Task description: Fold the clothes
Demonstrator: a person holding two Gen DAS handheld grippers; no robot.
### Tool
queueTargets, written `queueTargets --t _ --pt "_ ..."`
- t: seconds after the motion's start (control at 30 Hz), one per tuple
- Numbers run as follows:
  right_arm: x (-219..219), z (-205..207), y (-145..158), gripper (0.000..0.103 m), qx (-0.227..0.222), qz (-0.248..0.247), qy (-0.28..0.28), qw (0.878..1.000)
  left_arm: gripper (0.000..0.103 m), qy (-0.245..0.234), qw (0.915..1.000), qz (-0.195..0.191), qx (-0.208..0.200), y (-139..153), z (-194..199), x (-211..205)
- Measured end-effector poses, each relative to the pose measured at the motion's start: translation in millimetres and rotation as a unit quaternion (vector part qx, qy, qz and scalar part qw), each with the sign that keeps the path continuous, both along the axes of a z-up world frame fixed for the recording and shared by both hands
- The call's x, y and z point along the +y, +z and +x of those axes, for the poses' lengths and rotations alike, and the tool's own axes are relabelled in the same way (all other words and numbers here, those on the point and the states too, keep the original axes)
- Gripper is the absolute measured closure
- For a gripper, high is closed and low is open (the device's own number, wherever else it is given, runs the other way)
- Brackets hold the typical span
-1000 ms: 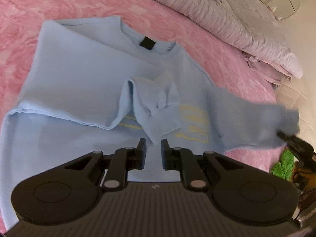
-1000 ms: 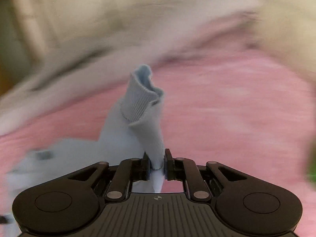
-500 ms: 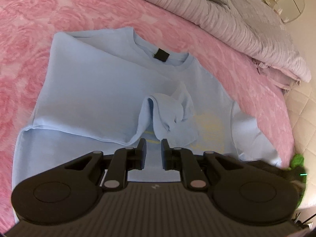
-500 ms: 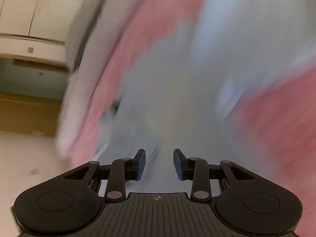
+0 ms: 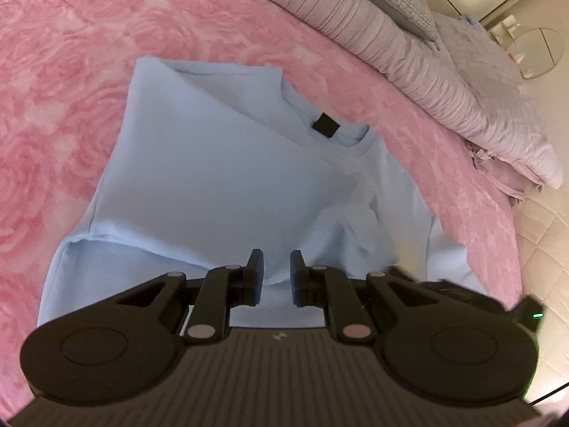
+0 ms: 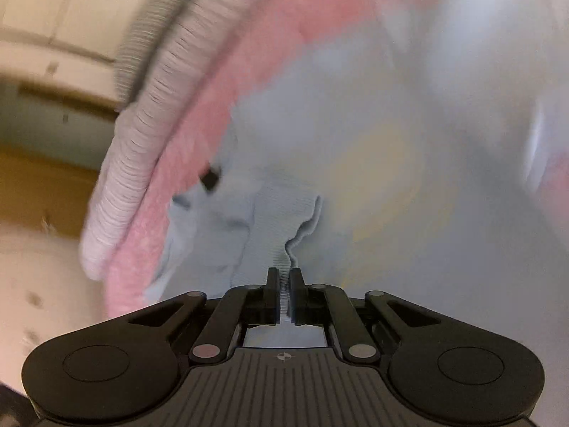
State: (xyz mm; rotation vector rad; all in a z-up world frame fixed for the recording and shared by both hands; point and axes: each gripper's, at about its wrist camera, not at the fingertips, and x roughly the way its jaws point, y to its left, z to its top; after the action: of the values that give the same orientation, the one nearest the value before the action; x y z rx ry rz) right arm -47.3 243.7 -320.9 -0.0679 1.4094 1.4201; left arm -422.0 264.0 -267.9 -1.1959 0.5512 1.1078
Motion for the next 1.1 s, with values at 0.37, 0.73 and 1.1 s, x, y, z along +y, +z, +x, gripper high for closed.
queueTargets --t 0.37,0.73,1.1 --pt "-23.6 40.6 -1.4 0.098 -0.141 -0.006 0.023 0.99 0.093 -0.056 0.9982 -0.003 0.02 -28.3 38.1 7.4" --pt "-67.6 89.9 -18.4 0.083 -0.054 -0.064 -0.02 0.996 0.093 -0.163 0.9707 -0.009 0.176 -59.8 92.7 -5.7" --pt "-218.7 314.0 -33.4 0.044 0.028 -0.026 -0.408 0.912 0.093 -0.101 0.9919 -0.015 0.075 -30.9 91.6 -17.6"
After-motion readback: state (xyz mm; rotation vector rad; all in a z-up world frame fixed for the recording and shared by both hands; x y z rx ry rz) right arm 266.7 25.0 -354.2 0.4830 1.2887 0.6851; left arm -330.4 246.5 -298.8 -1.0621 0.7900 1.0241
